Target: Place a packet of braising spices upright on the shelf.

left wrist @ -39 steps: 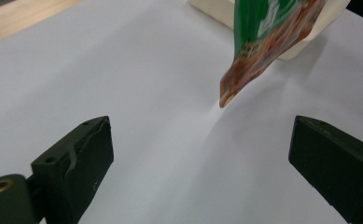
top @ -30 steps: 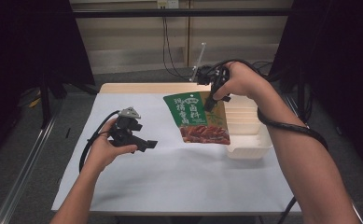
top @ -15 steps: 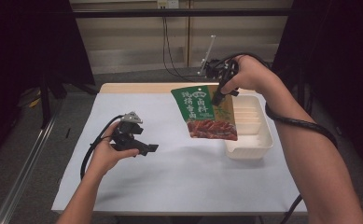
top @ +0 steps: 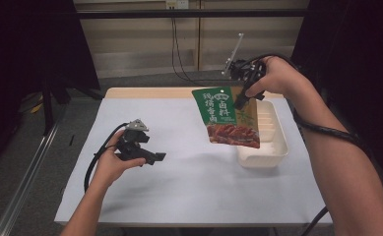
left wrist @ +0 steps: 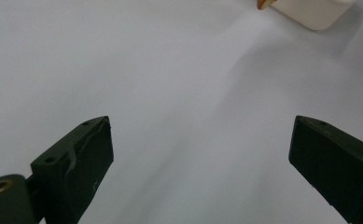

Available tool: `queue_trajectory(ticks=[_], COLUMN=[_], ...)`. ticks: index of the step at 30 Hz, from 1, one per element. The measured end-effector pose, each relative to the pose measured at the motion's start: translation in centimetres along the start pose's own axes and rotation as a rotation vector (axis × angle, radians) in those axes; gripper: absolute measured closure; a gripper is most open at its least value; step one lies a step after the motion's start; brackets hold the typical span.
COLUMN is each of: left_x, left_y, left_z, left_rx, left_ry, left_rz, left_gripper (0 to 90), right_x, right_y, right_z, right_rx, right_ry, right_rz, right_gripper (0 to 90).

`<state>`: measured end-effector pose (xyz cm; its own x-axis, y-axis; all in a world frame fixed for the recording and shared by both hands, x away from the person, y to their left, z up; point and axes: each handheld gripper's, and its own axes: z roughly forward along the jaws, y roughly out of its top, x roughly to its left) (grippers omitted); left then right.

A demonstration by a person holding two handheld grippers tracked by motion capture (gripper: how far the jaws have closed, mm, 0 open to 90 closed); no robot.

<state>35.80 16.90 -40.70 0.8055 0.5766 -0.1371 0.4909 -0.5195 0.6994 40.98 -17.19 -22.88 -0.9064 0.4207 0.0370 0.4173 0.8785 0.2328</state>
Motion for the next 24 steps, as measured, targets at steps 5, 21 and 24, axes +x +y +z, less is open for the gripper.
queue_trajectory(ticks=[5,21,24], left_x=[0.2,0.2,0.1], left_y=[-0.2,-0.4,-0.5], left_z=[0.0,0.3,0.5], left_rx=[-0.003,0.01,0.015], left_ry=[-0.001,0.004,0.003], left_rz=[-0.013,-0.015,-0.011], left_gripper=[6.2,6.3,6.2], right_x=[-0.3,-1.3,-1.4], right_y=[-0.8,-3.6,-4.1], right_z=[-0.4,-2.0,-2.1], right_rx=[-0.002,-0.009,-0.01], right_ry=[-0.01,-0.039,-0.04], right_rz=[0.024,0.081,0.105], right_gripper=[90.0,90.0,90.0])
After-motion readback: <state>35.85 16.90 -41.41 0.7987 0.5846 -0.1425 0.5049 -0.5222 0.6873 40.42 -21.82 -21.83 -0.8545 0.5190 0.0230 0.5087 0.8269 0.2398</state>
